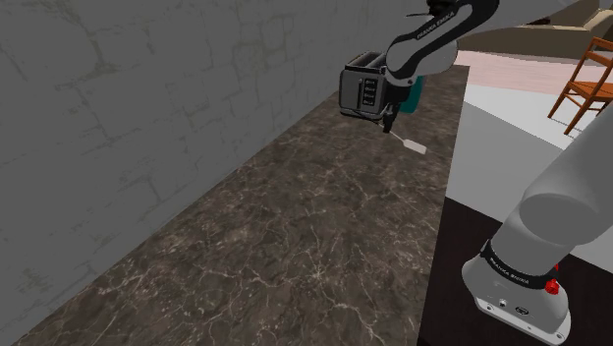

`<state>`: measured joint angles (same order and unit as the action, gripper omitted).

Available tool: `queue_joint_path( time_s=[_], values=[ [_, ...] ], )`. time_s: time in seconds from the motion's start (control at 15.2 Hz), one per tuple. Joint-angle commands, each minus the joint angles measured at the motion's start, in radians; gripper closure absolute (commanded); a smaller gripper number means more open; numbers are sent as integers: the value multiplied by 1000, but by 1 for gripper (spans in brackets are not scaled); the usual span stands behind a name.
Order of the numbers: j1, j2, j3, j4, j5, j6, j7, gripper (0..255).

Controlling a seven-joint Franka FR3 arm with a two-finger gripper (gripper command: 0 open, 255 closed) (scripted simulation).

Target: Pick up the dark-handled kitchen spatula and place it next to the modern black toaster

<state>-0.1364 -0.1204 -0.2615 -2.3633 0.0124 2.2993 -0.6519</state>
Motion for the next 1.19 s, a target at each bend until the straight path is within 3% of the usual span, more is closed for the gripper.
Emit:
queue_joint_path(
  time_s=[0.0,0.2,0.73,0.79,1.12],
  values=[
    [1,17,-1,-12,6,29,-4,255],
    [3,45,-3,-30,18,74,-14,255],
    [2,45,-3,-30,17,74,-14,255],
    [2,45,-3,-30,17,74,-14,0],
    [2,45,-3,-30,17,74,-14,0]
  ],
)
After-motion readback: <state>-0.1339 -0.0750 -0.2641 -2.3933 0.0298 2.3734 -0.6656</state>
